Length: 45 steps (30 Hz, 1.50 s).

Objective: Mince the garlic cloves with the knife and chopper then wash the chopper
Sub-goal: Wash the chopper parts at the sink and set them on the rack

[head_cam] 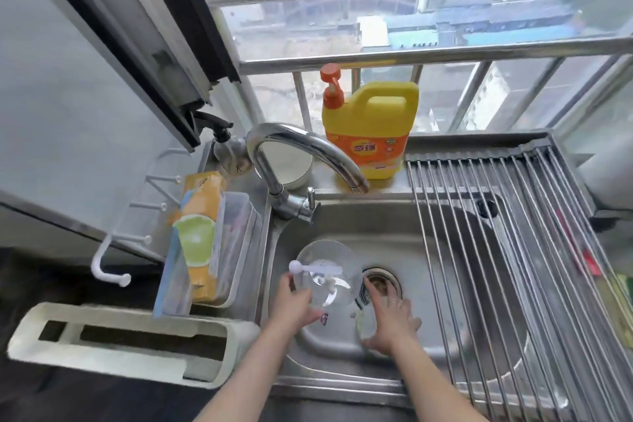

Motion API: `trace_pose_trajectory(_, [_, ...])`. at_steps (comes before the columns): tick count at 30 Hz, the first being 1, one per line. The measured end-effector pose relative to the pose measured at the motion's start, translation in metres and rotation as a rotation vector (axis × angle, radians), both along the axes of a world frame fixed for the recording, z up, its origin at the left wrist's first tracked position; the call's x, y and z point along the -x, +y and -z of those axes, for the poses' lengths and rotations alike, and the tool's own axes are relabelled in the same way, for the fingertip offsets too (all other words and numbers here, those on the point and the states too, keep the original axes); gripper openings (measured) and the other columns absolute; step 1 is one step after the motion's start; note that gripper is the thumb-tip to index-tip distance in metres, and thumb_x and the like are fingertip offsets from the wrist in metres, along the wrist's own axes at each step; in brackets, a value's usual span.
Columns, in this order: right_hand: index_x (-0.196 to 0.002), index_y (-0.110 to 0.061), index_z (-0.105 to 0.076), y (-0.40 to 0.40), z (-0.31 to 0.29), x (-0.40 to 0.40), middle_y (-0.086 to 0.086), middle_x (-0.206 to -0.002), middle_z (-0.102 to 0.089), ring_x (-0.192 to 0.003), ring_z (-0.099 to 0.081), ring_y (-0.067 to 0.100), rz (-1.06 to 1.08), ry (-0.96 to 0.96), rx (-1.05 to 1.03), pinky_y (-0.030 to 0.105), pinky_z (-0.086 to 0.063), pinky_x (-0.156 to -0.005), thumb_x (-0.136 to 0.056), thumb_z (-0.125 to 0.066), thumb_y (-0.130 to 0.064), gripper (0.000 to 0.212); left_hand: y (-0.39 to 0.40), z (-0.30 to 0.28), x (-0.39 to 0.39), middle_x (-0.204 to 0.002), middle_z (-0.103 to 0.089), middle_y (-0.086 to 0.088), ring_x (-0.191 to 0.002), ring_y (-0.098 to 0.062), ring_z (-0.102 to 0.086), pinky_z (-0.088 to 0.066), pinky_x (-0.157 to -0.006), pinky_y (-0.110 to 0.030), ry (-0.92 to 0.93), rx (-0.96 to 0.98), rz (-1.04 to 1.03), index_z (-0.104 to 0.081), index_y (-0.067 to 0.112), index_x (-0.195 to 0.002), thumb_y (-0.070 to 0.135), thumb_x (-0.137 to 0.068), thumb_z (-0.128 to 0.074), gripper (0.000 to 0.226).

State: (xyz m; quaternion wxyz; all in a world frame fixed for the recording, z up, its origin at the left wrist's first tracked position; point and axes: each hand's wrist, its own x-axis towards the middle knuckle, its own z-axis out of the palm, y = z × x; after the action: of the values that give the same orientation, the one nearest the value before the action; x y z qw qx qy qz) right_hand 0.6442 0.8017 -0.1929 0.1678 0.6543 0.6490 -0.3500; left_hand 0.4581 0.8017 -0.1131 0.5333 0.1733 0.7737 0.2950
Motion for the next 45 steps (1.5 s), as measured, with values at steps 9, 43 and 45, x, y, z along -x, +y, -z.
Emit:
trace_pose_trajectory(9, [-0.137,-0.030,-0.043,0.066,-0.089,0.024,-0.008,-0.127,-0.052,-0.109,-0.055,0.013,0.425,0.636,-0.556,0.035,-0.044,-0.092,-0.092,-0.056,-0.030,0.047,0.001,-0.011,-0.007,-0.090,-0.052,-0.006,-0.076,-0.032,-0.063,-0.058,-0.076,-0.048,0.028,0.032,0.130,-0.038,0.018,-0.133,-0.006,-0.085,-0.046,0.054])
trace_pose_trajectory(43, [-0.102,-0.018,-0.072,0.107,-0.180,0.012,0.001,-0.098,-0.071,-0.090,-0.064,0.016,-0.076,0.477,-0.489,0.031,-0.051,-0.085,-0.091,-0.057,-0.017,0.019,0.040,-0.074,-0.018,-0.106,-0.058,-0.005,-0.082,-0.028,-0.061,-0.060,-0.072,-0.042,-0.179,-0.075,0.202,-0.054,0.022,-0.115,-0.010,-0.082,-0.034,0.050])
trace_pose_trajectory(45, [-0.110,-0.024,-0.070,0.103,-0.176,0.010,-0.002,-0.106,-0.070,-0.095,-0.064,0.015,-0.231,0.396,-0.314,0.034,-0.053,-0.088,-0.091,-0.057,-0.016,0.024,0.041,-0.076,-0.028,-0.094,-0.059,-0.002,-0.084,-0.027,-0.060,-0.059,-0.075,-0.043,-0.210,-0.099,0.229,-0.058,0.028,-0.101,-0.005,-0.086,-0.037,0.042])
